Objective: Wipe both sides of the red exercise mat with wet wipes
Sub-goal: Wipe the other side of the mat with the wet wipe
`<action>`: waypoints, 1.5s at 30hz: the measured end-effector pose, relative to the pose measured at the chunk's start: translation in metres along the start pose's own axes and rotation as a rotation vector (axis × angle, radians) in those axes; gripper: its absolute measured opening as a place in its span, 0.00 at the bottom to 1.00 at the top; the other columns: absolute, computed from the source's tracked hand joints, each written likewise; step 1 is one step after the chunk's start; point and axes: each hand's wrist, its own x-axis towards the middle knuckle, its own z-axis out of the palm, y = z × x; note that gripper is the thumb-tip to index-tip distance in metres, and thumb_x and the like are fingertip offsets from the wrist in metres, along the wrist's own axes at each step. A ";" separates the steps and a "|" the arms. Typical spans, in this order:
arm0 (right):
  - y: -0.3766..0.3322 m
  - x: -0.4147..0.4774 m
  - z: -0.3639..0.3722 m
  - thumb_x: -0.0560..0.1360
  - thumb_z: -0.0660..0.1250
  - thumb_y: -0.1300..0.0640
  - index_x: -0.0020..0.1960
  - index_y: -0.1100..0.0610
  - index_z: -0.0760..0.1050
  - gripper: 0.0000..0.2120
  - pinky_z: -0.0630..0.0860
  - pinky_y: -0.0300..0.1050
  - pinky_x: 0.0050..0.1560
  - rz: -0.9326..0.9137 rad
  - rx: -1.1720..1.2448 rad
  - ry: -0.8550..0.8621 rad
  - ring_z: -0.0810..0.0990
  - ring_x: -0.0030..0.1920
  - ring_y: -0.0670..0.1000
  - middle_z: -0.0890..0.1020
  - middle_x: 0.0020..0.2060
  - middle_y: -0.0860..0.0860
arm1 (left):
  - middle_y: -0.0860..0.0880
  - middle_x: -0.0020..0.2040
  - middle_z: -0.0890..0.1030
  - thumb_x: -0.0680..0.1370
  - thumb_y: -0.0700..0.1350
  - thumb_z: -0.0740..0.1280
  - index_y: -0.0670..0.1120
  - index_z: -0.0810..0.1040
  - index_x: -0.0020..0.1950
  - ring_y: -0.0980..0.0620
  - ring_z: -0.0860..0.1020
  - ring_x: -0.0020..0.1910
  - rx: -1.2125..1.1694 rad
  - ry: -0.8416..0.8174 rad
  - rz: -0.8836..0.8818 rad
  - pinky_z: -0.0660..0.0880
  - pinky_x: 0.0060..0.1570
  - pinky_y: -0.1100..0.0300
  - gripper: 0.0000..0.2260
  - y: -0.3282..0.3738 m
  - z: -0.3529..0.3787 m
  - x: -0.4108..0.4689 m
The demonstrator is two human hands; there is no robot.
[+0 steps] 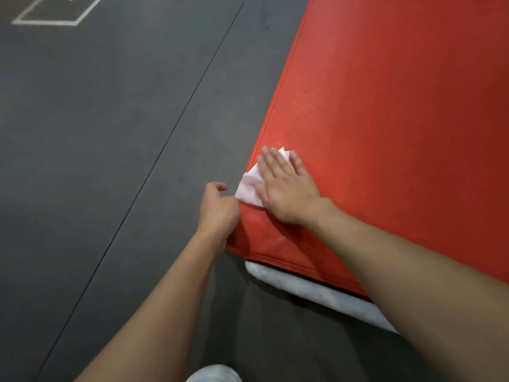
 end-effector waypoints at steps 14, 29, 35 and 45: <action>-0.008 -0.027 0.011 0.80 0.35 0.47 0.81 0.59 0.42 0.32 0.36 0.57 0.77 -0.313 -0.046 -0.032 0.39 0.80 0.55 0.42 0.80 0.56 | 0.46 0.67 0.62 0.73 0.32 0.66 0.44 0.58 0.73 0.48 0.71 0.60 0.178 -0.173 0.070 0.76 0.45 0.70 0.31 -0.001 0.007 -0.019; 0.024 -0.031 0.009 0.83 0.41 0.46 0.80 0.60 0.40 0.31 0.35 0.58 0.77 -0.145 -0.003 0.001 0.38 0.79 0.56 0.42 0.80 0.57 | 0.50 0.67 0.60 0.58 0.44 0.57 0.52 0.62 0.70 0.46 0.67 0.66 0.222 -0.193 0.034 0.65 0.70 0.48 0.38 -0.005 0.011 -0.030; 0.047 -0.028 0.000 0.83 0.40 0.45 0.81 0.55 0.39 0.30 0.35 0.58 0.77 -0.058 -0.033 -0.037 0.38 0.79 0.52 0.40 0.80 0.53 | 0.53 0.62 0.61 0.65 0.52 0.56 0.64 0.65 0.72 0.48 0.68 0.66 0.139 -0.196 0.012 0.59 0.73 0.49 0.34 -0.003 0.015 -0.024; 0.043 -0.043 0.001 0.83 0.40 0.46 0.81 0.56 0.40 0.29 0.34 0.61 0.76 -0.014 -0.017 -0.032 0.38 0.79 0.52 0.41 0.80 0.54 | 0.53 0.61 0.59 0.83 0.56 0.52 0.63 0.65 0.73 0.48 0.64 0.69 0.167 -0.118 0.042 0.54 0.75 0.48 0.18 -0.012 0.024 -0.016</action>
